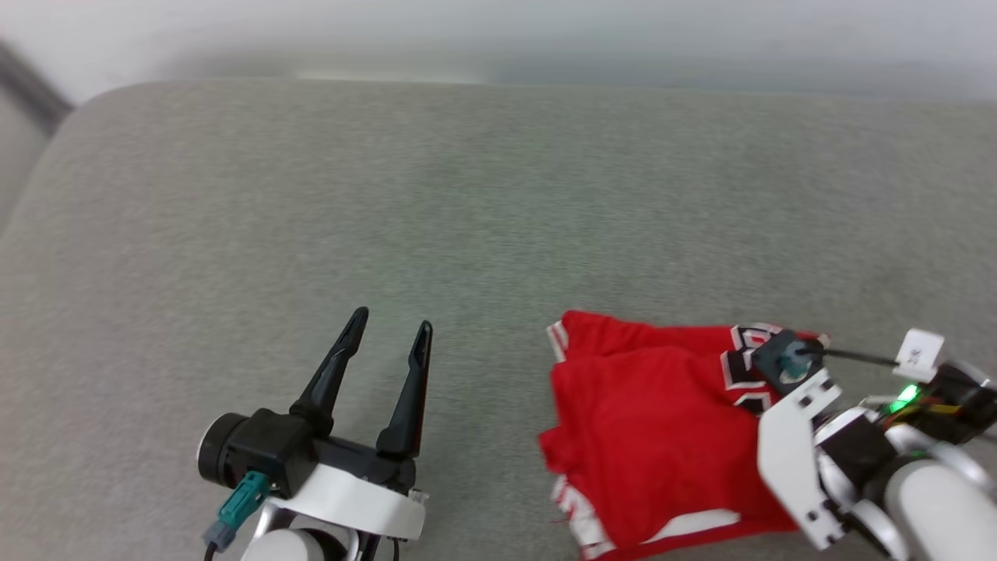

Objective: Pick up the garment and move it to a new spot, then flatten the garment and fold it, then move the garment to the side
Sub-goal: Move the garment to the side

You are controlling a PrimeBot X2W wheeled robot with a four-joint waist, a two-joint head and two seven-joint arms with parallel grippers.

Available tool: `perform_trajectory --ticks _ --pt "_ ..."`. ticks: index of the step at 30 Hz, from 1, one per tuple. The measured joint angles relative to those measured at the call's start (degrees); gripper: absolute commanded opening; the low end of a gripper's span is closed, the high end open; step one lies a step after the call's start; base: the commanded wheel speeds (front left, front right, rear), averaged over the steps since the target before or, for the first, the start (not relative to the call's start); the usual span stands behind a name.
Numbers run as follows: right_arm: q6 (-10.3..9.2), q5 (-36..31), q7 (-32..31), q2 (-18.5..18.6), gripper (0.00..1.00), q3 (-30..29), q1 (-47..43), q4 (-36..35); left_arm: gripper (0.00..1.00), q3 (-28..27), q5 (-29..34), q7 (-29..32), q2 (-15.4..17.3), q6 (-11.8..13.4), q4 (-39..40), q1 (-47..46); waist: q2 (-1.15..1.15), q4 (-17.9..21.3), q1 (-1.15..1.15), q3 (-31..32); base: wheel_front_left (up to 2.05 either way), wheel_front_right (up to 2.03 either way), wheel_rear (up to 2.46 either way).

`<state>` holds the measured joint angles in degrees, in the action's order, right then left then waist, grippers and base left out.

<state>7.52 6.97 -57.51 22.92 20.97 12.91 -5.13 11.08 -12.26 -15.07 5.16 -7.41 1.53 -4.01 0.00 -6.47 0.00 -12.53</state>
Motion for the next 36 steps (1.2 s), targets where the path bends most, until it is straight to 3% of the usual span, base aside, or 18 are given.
perform_trajectory --ticks 5,13,24,36 --pt "-0.02 1.1 -0.2 9.3 0.0 2.1 3.8 -2.3 1.0 2.4 -0.3 0.0 -0.3 0.0 1.8 -2.3 0.0 5.4 0.0 -1.0 0.0 0.0 0.0" --pt "-0.01 1.5 4.4 18.3 0.0 -2.4 7.6 -0.3 1.0 5.3 1.2 0.0 2.1 0.0 5.6 -6.6 0.0 14.2 0.0 -5.5 0.0 0.0 0.0" --pt "0.02 -2.5 18.0 19.9 0.0 -12.8 12.6 12.4 1.0 9.4 2.5 0.0 7.2 0.0 8.4 -14.5 0.0 21.3 0.01 -16.9 0.0 0.0 0.0" --pt "0.01 -7.3 28.9 20.1 0.0 -21.2 21.3 27.7 1.0 11.2 3.1 0.3 11.4 0.0 11.8 -20.0 0.0 23.6 0.01 -27.5 0.0 0.0 0.0"
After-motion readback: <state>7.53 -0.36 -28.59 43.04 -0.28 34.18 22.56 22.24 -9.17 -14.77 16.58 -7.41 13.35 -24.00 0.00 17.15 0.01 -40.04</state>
